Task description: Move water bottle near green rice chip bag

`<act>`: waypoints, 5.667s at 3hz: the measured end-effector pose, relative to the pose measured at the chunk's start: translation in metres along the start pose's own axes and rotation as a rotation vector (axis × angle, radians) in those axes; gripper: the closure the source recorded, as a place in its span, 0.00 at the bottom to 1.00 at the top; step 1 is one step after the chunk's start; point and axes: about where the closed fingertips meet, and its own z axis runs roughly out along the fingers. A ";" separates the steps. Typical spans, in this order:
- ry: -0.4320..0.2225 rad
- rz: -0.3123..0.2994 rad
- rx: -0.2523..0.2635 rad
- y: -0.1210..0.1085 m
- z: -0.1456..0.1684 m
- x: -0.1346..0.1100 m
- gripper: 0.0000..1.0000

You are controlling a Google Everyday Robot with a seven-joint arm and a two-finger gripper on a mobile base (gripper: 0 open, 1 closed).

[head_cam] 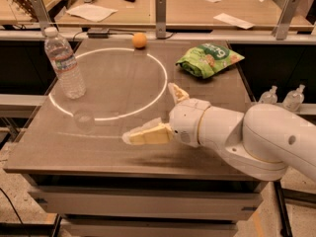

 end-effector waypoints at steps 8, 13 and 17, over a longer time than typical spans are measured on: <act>-0.129 0.058 0.061 -0.001 0.197 -0.065 0.00; -0.118 0.078 0.018 0.003 0.276 -0.063 0.12; -0.120 -0.007 0.037 -0.007 0.196 -0.053 1.00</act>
Offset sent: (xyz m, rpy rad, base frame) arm 0.0299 0.0789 0.0216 0.1113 -0.1095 -0.0467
